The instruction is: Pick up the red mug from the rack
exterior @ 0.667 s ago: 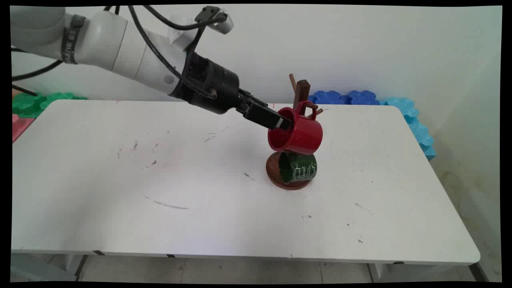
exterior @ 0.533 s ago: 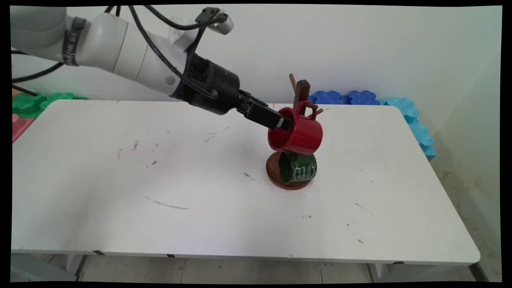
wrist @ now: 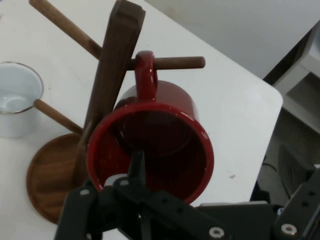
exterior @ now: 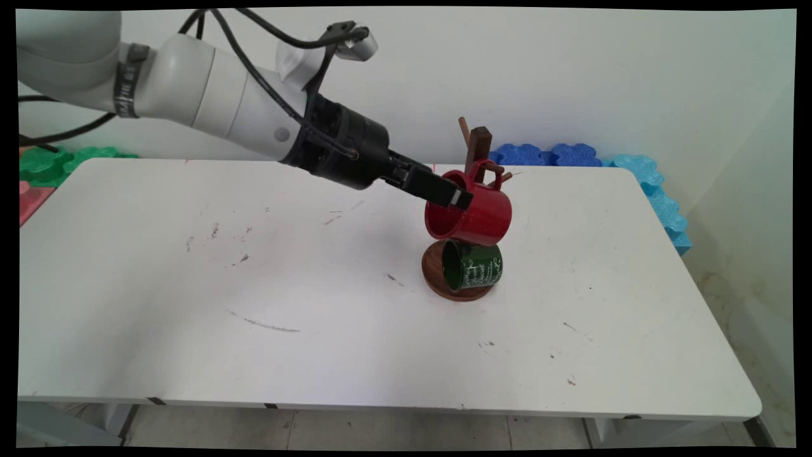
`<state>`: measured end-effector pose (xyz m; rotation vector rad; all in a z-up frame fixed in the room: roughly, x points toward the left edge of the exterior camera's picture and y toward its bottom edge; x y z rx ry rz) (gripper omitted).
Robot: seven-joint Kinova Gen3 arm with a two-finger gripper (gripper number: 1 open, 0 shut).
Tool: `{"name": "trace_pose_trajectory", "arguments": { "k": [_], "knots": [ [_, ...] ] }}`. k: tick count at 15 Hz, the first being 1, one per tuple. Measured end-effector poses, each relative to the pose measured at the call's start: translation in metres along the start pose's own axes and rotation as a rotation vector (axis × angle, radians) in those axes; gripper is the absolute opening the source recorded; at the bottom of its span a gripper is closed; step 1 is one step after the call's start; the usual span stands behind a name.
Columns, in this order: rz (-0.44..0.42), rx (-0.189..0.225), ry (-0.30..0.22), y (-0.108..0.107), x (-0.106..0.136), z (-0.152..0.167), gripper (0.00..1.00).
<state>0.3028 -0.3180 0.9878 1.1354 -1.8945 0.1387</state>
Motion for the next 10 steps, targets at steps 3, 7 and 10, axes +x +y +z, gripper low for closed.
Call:
{"name": "trace_pose_trajectory", "arguments": {
  "k": [3,7,10],
  "knots": [
    [-0.034,-0.015,0.005,0.003,0.0,0.007,1.0],
    [-0.066,-0.029,0.013,0.006,0.001,0.017,1.0],
    [-0.089,-0.036,0.018,0.007,0.001,0.023,1.0]
  ]
}}
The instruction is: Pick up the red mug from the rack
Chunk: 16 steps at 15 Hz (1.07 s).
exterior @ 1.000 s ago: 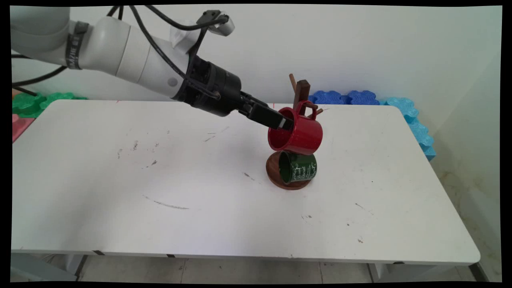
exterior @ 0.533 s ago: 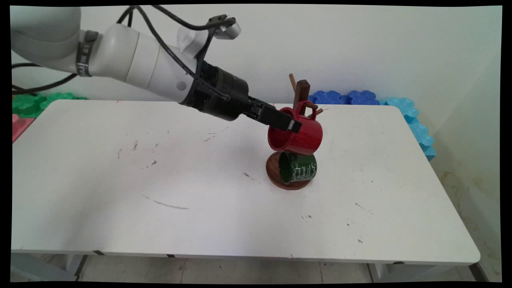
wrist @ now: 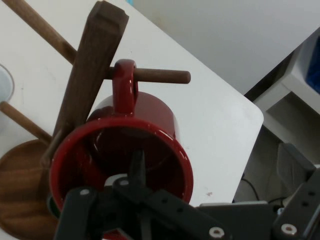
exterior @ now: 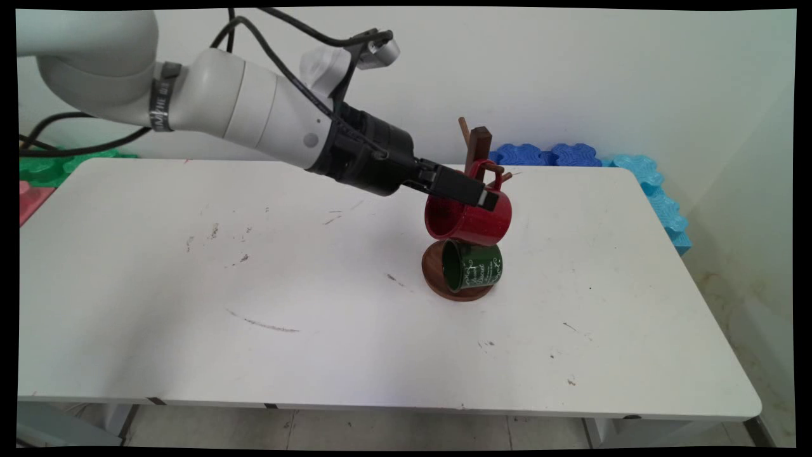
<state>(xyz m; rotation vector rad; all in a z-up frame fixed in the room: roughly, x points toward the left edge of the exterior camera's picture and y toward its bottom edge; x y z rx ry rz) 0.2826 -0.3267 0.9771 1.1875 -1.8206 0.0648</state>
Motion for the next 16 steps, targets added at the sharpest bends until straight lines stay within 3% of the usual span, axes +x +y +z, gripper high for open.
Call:
{"name": "trace_pose_trajectory", "arguments": {
  "k": [16],
  "knots": [
    [-0.062,0.006,-0.002,0.0,-0.002,0.018,1.0]
  ]
}}
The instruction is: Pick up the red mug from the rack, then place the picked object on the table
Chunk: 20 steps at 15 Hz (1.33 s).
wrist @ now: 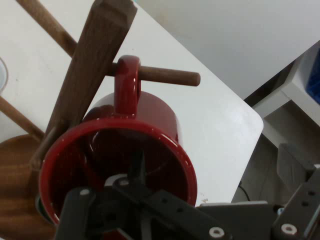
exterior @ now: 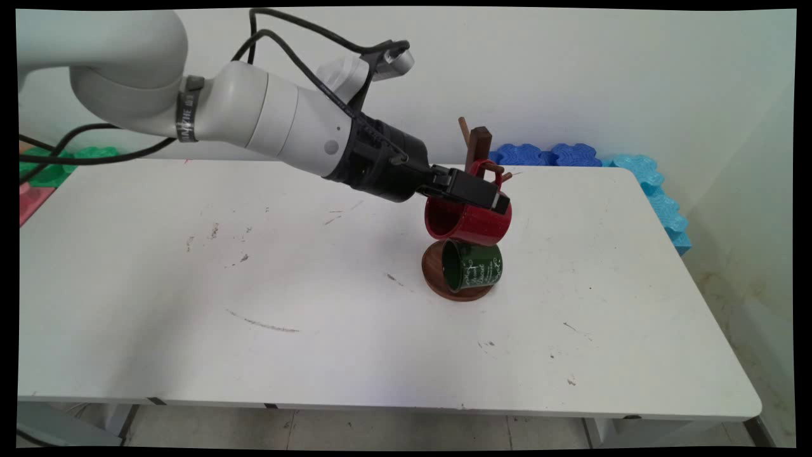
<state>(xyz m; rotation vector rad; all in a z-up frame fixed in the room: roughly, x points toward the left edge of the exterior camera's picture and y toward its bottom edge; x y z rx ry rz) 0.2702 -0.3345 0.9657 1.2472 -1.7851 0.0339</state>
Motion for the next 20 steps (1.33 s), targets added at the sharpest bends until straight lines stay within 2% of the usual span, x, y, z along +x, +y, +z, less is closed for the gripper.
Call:
{"name": "trace_pose_trajectory", "arguments": {
  "k": [12,13,20],
  "knots": [
    [-0.013,0.005,-0.031,0.0019,-0.0056,0.0054,1.0],
    [-0.013,0.005,-0.032,0.002,-0.0058,0.0059,0.0],
    [-0.006,0.0,-0.038,0.003,-0.0069,0.0074,0.0]
  ]
}}
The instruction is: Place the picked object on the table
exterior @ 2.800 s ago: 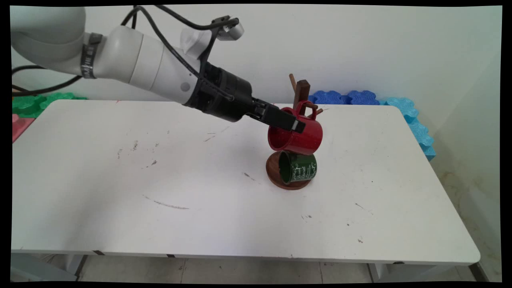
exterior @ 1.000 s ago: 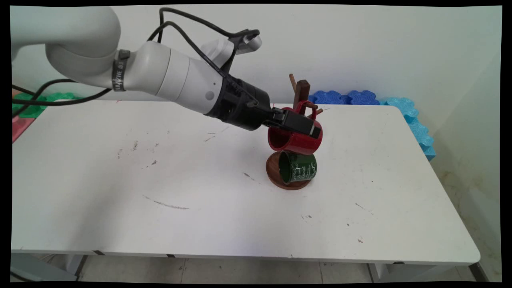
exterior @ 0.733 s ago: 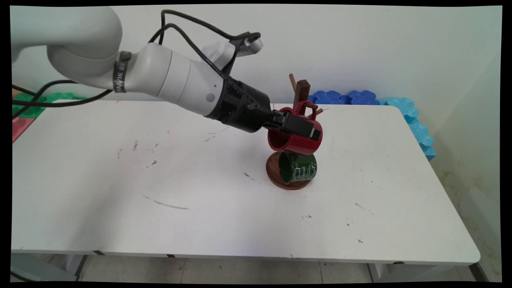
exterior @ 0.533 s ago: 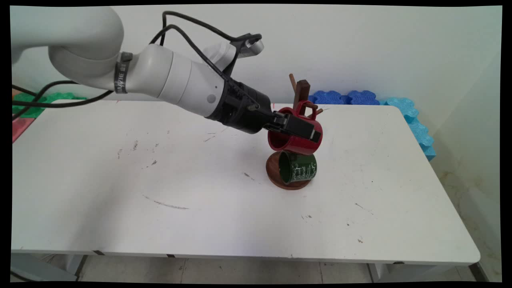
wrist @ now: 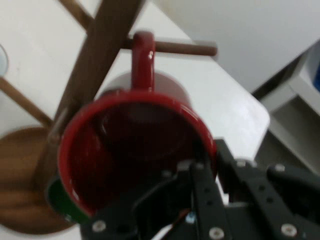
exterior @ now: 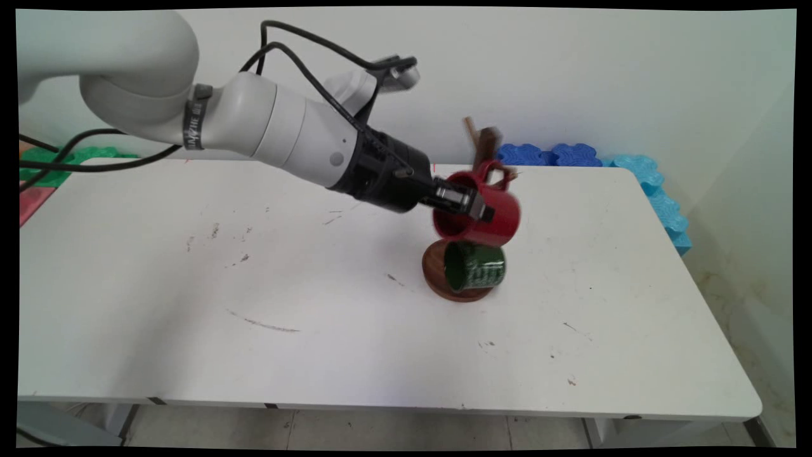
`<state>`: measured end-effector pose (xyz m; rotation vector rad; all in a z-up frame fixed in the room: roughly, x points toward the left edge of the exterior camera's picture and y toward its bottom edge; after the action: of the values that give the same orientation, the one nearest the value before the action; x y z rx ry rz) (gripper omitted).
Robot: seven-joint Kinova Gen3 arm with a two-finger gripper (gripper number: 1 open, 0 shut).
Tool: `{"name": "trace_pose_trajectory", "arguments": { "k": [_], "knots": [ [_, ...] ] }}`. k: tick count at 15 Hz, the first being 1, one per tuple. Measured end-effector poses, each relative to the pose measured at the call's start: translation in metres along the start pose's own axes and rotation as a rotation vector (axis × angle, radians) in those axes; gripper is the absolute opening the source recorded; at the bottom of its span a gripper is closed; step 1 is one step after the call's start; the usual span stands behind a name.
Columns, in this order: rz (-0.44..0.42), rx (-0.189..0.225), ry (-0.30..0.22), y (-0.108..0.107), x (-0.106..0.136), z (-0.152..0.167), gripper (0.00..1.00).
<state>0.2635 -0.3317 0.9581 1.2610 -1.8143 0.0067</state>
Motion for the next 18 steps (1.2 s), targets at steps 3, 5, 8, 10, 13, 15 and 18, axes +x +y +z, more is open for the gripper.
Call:
{"name": "trace_pose_trajectory", "arguments": {
  "k": [3,5,8,10,13,15,18],
  "knots": [
    [0.005,-0.003,-0.003,0.0005,-0.0007,0.0,0.0],
    [0.007,-0.004,-0.005,0.0005,-0.001,0.0,0.0],
    [0.012,-0.007,-0.009,0.0006,-0.0015,-0.0002,0.0],
    [0.014,-0.009,-0.011,0.0005,-0.0017,-0.0004,0.0],
    [0.021,-0.01,-0.013,0.0005,-0.0017,-0.0007,0.0],
    [0.03,-0.011,-0.014,0.0005,-0.0012,-0.001,0.0],
    [0.043,-0.011,-0.014,0.0007,0.0002,-0.0013,0.0]
  ]
}}
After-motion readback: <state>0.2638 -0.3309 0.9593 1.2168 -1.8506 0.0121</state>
